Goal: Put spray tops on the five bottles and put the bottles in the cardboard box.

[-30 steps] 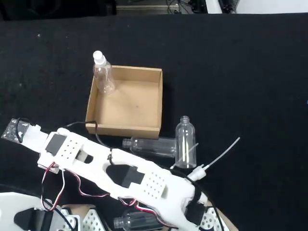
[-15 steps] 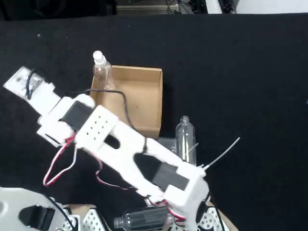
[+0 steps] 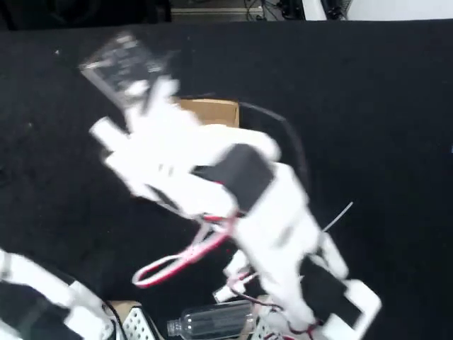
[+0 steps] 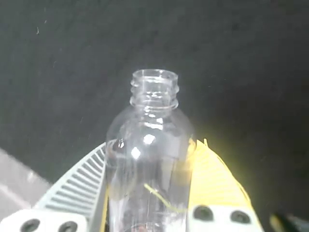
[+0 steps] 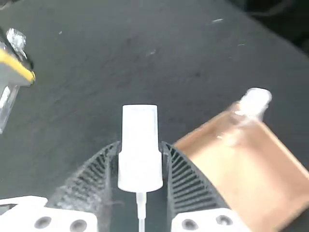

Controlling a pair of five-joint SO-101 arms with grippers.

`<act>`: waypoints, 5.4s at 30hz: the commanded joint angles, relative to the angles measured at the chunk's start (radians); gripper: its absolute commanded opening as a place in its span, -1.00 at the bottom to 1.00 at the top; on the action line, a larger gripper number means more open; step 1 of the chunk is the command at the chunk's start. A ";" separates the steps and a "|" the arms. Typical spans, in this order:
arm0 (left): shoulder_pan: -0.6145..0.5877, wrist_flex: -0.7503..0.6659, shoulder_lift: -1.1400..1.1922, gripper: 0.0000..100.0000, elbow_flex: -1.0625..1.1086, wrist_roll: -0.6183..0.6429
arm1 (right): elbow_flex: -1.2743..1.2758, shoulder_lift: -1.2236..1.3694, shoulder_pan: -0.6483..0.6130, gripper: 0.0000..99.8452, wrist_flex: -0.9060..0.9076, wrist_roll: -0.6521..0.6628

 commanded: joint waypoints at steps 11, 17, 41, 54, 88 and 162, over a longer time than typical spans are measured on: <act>0.786 -0.330 -0.575 -0.94 0.446 0.397 | 0.206 -0.381 0.451 -0.98 -0.114 -0.011; 0.978 -0.542 -0.798 -0.94 0.714 0.431 | 0.272 -0.455 0.451 -0.98 -0.229 -0.180; 1.325 -1.200 -1.369 -0.94 1.554 0.433 | 0.967 -0.727 0.330 -0.98 -1.198 -0.327; 1.325 -1.433 -1.369 -0.94 1.650 0.433 | 1.015 -0.723 0.264 -0.98 -1.318 -0.318; 1.325 -1.435 -1.369 -0.93 1.647 0.433 | 1.153 -0.469 0.284 -0.98 -1.708 -0.318; 0.743 -1.751 -1.324 -0.93 1.656 0.423 | 1.693 -0.561 0.637 -0.96 -1.301 -0.064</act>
